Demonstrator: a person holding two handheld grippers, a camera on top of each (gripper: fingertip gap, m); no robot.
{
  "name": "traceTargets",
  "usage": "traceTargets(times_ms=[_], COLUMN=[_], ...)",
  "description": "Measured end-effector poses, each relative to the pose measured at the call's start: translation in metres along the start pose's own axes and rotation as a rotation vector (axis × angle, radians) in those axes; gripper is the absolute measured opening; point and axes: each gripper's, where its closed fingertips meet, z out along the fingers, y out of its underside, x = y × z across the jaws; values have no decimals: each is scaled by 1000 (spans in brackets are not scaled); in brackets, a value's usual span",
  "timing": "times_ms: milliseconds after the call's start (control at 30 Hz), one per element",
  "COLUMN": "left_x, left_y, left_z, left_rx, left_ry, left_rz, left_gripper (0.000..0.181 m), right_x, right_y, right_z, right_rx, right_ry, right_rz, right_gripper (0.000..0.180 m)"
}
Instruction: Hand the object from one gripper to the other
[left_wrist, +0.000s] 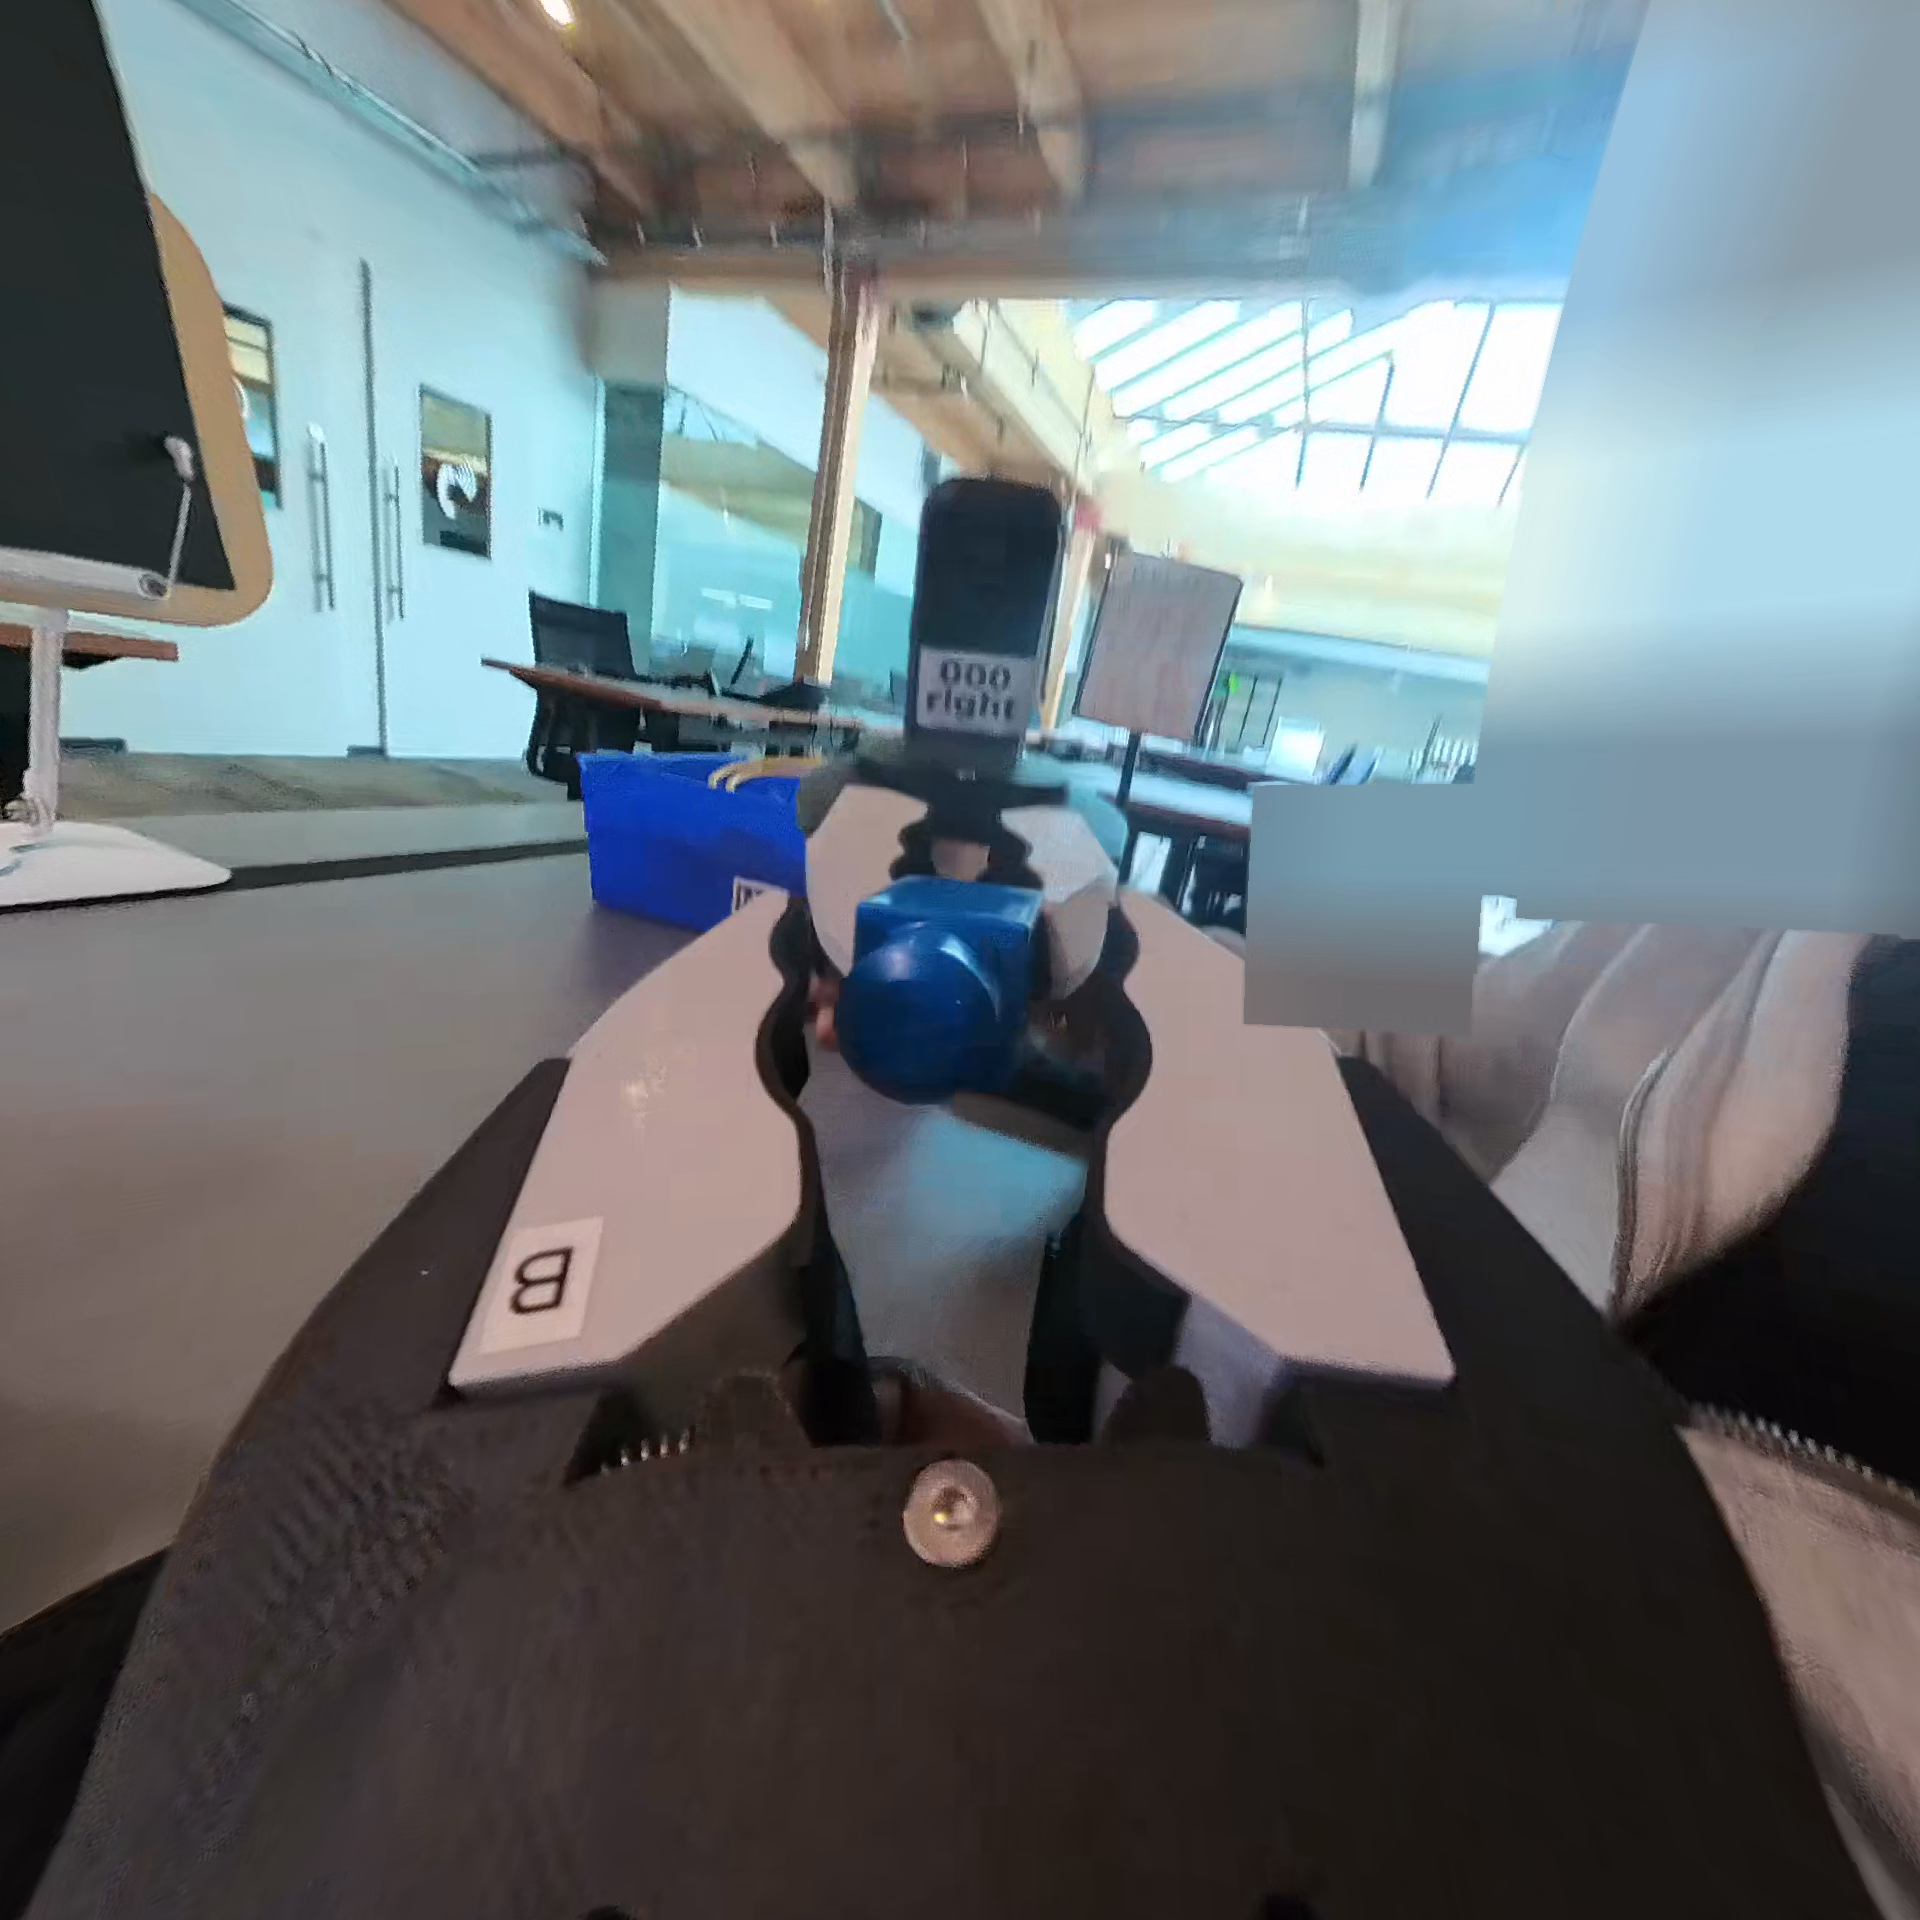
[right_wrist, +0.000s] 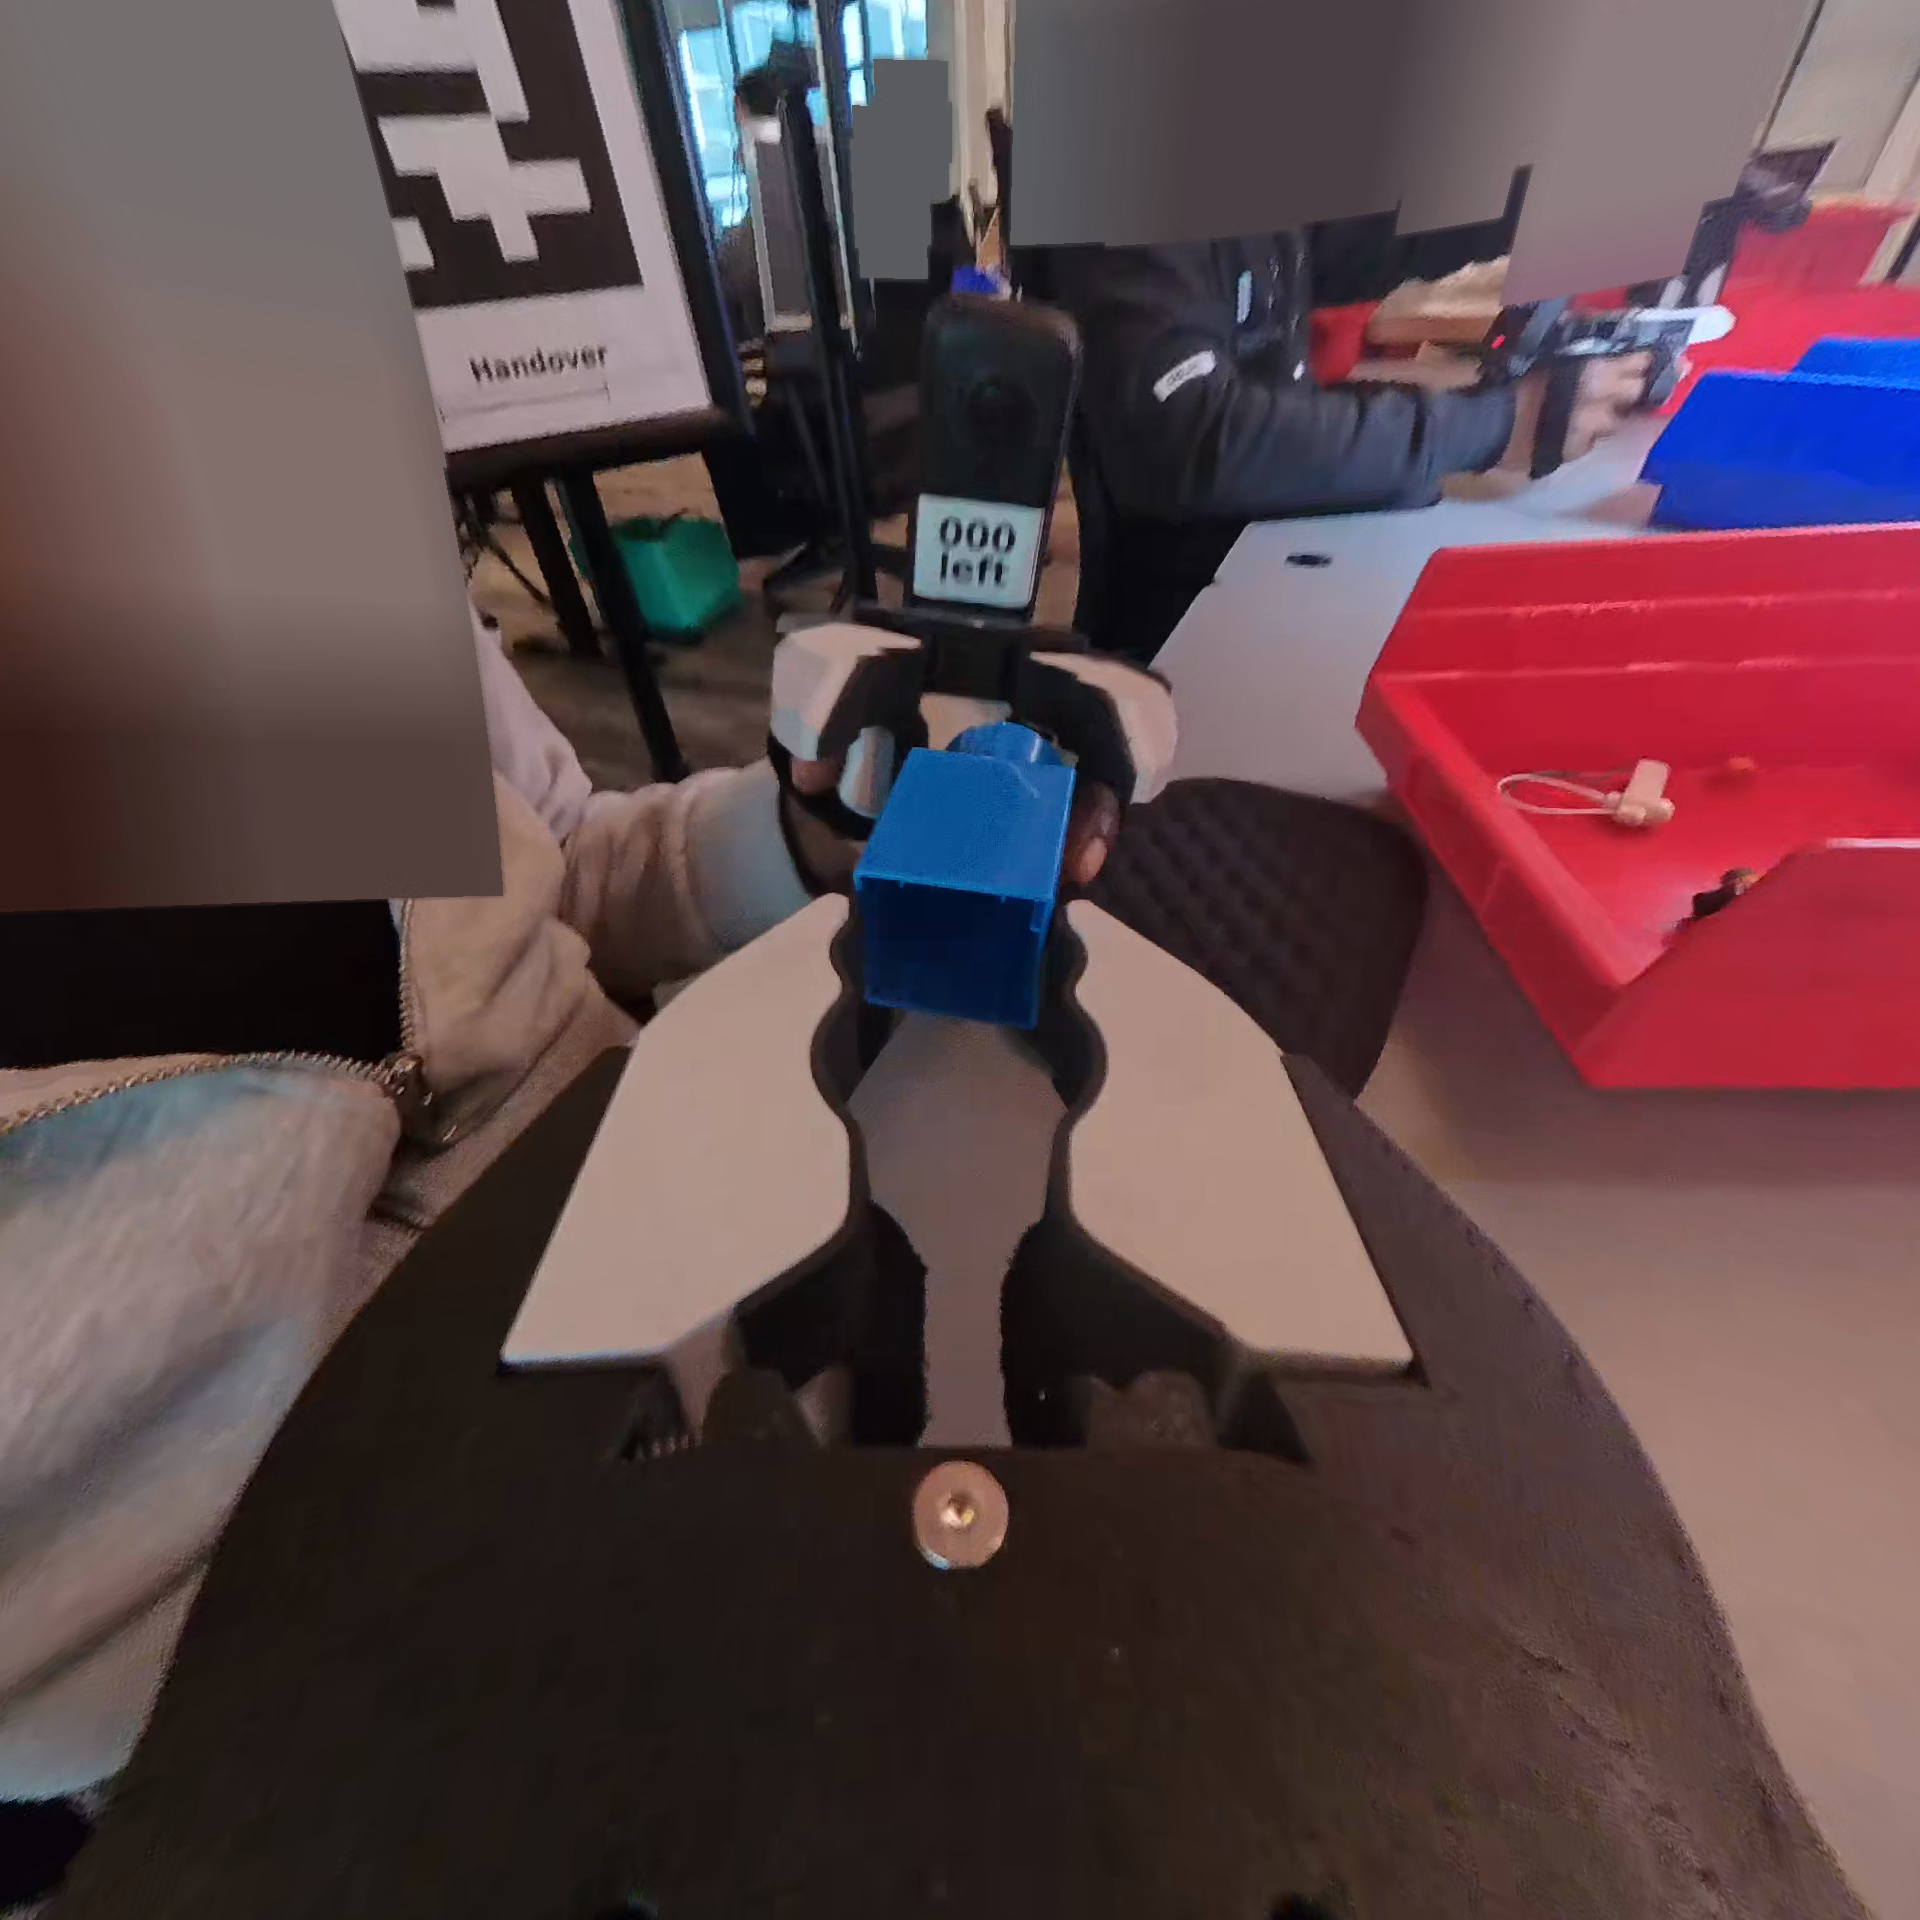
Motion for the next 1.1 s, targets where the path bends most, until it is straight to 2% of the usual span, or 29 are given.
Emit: traceTargets(times_ms=[33, 100, 200, 300, 400, 500, 533, 567, 633, 767, 833, 900, 967, 1033, 1100], left_x=[2, 2, 2, -2, -13, -15, -14, -12, -11, -5, -4, -3, -3, -7, -11], left_y=[3, 8, 2, -17, -34, -27, -25, -24, -19, 1, 12, 21, 18, 8, -11], left_z=[-1, -2, -1, 0, -4, 2, 5, 7, 10, 12, 10, 10, 11, 12, 7], left_rx=[-33, -69, -6, 180, 436, 522, 527, 533, 461, 146, 29, -46, -10, 100, 310], left_ry=[6, 2, 4, -30, -80, -72, -62, -50, -41, 31, 26, 16, 9, -3, -6], left_rz=[25, 80, 96, 61, -103, -217, -236, -245, -224, -152, -98, -40, -25, -58, -149], left_gripper=[53, 34, 32, 32, 32, 32, 32, 32, 32, 44, 44, 34, 34, 33, 34], right_x=[-2, -6, -5, 1, 10, 12, 12, 11, 10, 8, 6, 1, 0, 4, 12], right_y=[3, 5, 1, -20, -40, -40, -40, -40, -37, -24, -13, -8, -10, -18, -26], right_z=[0, 2, 2, -3, -9, -3, -2, -3, -5, -8, -5, -2, -2, -2, -3], right_rx=[-24, -48, -17, 166, 405, 473, 479, 479, 427, 211, 108, 63, 74, 145, 246], right_ry=[-11, -30, -28, 7, 63, 70, 62, 55, 49, 24, 16, -8, -7, 22, 69], right_rz=[-1, 0, -1, 18, 47, 101, 111, 112, 115, 124, 121, 119, 112, 107, 127], right_gripper=[34, 34, 34, 34, 66, 61, 42, 38, 37, 37, 37, 37, 37, 36, 55])
